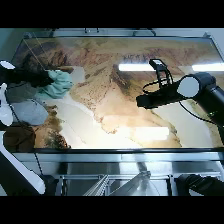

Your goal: Fold the shirts.

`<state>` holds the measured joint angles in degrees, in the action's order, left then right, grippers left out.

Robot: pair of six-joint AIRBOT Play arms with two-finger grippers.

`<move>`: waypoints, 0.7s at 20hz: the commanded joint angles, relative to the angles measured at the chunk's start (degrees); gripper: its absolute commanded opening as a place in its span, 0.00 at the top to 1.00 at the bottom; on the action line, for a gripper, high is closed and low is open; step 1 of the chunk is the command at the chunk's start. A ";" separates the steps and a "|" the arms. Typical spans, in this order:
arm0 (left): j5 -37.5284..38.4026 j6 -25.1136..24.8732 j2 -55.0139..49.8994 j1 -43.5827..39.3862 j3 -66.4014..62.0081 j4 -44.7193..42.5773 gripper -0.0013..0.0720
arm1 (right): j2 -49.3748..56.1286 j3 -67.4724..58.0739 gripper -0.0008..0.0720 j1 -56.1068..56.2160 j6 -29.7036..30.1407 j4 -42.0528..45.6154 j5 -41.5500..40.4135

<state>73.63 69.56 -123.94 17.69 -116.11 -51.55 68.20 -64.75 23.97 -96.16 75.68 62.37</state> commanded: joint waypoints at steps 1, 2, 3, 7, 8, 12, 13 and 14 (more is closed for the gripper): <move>4.57 -5.29 3.21 -3.91 -0.11 17.40 0.95 | 0.02 0.02 0.96 -0.11 0.46 0.85 0.07; 7.21 -5.25 4.96 -5.70 -0.11 18.71 0.95 | 0.00 0.00 0.96 -0.48 0.61 1.77 0.42; 10.29 -5.25 6.73 -7.82 -0.09 18.34 0.95 | -0.13 0.00 0.96 -1.11 0.57 2.78 0.87; 16.98 -5.22 13.79 -19.69 2.99 18.14 0.95 | -1.51 0.00 0.96 -8.35 0.61 3.26 2.78; 16.17 -5.25 15.54 -23.15 5.99 18.08 0.95 | -1.86 0.00 0.96 -10.78 0.61 3.23 4.15; 14.08 -5.18 17.05 -34.62 16.24 18.08 0.95 | -1.81 0.04 0.96 -19.91 2.16 3.21 8.55; 12.31 -5.18 17.05 -36.83 18.53 18.10 0.95 | -1.79 0.04 0.96 -21.27 3.28 3.21 8.66; 10.60 -5.20 17.05 -38.56 20.37 18.10 0.95 | -1.81 0.04 0.96 -22.21 3.93 3.19 8.63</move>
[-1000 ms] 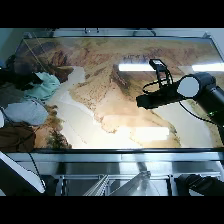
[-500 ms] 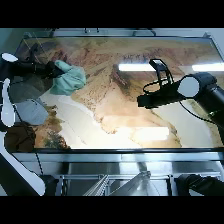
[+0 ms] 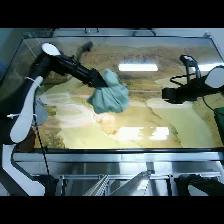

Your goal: Fold the shirts.

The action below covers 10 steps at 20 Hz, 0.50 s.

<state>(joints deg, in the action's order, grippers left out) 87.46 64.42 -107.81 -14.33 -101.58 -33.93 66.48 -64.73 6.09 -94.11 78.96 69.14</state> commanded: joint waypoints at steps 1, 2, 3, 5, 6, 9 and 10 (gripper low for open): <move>-4.33 -0.39 0.90 -8.15 7.48 0.46 0.71 | -0.09 0.02 0.96 -4.72 2.03 -0.09 1.86; -5.35 -0.44 0.90 -9.20 8.61 0.48 0.22 | -0.09 0.00 0.96 -4.70 2.60 -0.13 1.86; -6.38 -0.35 0.90 -9.88 9.20 0.46 0.01 | -0.09 0.02 0.96 -4.55 2.89 -0.59 1.88; -5.90 -0.31 0.90 -9.07 8.31 0.39 0.01 | -0.09 0.00 0.95 -4.50 5.46 -3.80 2.05; -4.00 -0.28 0.92 -7.74 7.13 0.39 0.01 | -0.09 0.02 0.73 -4.48 7.93 -6.93 2.95; 5.70 4.81 0.94 -1.40 3.26 -6.99 0.04 | 0.63 0.42 0.30 -4.44 19.61 -21.05 3.82; 8.24 6.99 0.92 0.22 3.30 -11.41 0.03 | 1.46 0.83 0.30 -4.44 24.06 -26.97 4.02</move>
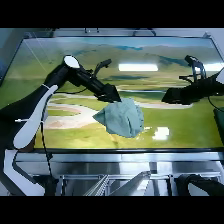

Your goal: Fold the shirts.

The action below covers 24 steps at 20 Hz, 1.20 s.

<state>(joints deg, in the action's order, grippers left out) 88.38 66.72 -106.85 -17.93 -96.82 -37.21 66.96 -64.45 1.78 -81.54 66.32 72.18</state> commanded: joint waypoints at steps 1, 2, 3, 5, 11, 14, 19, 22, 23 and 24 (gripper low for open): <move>8.63 5.97 0.07 5.44 -0.24 -12.15 0.03 | 2.29 0.85 0.30 -0.09 14.69 -18.88 1.49; 8.37 6.43 0.39 6.69 2.34 -14.47 0.04 | 4.26 1.01 0.30 0.39 17.07 -21.75 1.70; 7.08 6.43 0.39 7.54 5.14 -15.23 0.04 | 6.45 1.09 0.30 1.20 18.38 -22.77 1.64; 2.60 6.32 0.37 8.33 11.61 -15.78 0.04 | 12.07 1.09 0.30 3.15 20.61 -24.63 1.60; -9.73 3.50 0.37 8.31 20.20 -15.76 0.04 | 19.80 1.09 0.39 6.19 24.46 -32.83 1.81; -14.14 1.53 0.37 7.58 20.15 -15.58 0.04 | 19.76 1.09 0.40 6.19 24.65 -33.00 1.81; -22.18 -3.19 0.37 4.31 20.11 -11.56 0.68 | 19.76 1.07 0.40 6.16 24.74 -33.03 2.95; -17.77 -7.61 0.39 3.87 18.80 -6.25 0.95 | 19.71 1.05 0.40 4.42 24.79 -33.00 4.72; -15.15 -7.58 0.66 4.37 17.16 -6.10 0.95 | 19.56 1.05 0.40 3.15 24.79 -33.00 5.51; -12.70 -7.54 1.60 5.05 15.39 -5.97 0.95 | 19.23 1.05 0.40 1.81 24.79 -33.09 6.64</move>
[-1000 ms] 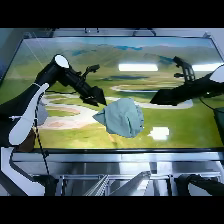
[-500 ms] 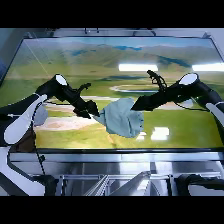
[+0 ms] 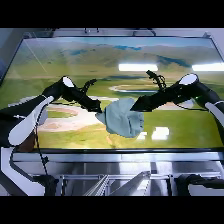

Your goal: Fold the shirts.

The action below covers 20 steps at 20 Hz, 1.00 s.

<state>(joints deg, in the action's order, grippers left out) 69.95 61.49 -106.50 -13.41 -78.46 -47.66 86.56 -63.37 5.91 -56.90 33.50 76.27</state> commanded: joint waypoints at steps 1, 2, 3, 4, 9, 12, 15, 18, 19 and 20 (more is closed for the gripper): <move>8.24 -2.29 2.95 1.36 -5.31 5.81 0.95 | -0.92 -0.02 0.40 -3.91 0.15 -0.46 4.20; 9.88 -2.34 5.03 2.23 -7.85 8.72 0.95 | -1.46 -0.02 0.40 -5.44 0.20 -0.87 5.40; 10.69 -2.47 7.52 3.26 -10.73 12.35 0.95 | -2.08 -0.02 0.40 -7.13 0.87 -1.46 6.05; 10.86 -2.60 10.16 4.13 -14.40 16.02 0.95 | -2.71 -0.02 0.40 -8.76 1.31 -1.42 6.08; 14.91 -0.66 16.94 7.58 -26.49 17.20 0.95 | -0.33 1.88 0.41 -13.44 -0.50 3.08 -2.23; 18.91 0.33 17.38 8.68 -26.45 17.16 0.95 | 5.55 4.24 0.42 -11.15 -0.87 2.69 -3.41; 18.97 0.52 17.35 8.68 -26.45 17.22 0.95 | 11.50 4.79 0.47 -7.63 -0.55 0.13 -4.07; 18.99 0.50 17.35 8.68 -26.45 17.20 0.95 | 15.30 4.74 0.47 -3.37 4.79 -11.61 -4.83; 18.99 0.48 17.35 8.68 -26.45 17.18 0.95 | 15.93 4.68 0.48 -2.10 5.31 -14.58 -6.16; 18.99 0.48 17.33 8.68 -26.45 17.18 0.95 | 16.39 4.50 0.48 -0.79 5.31 -16.44 -8.33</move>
<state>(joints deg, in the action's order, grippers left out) 88.55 61.89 -89.27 -4.84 -104.73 -30.57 100.20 -58.83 1.65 -54.17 25.80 71.29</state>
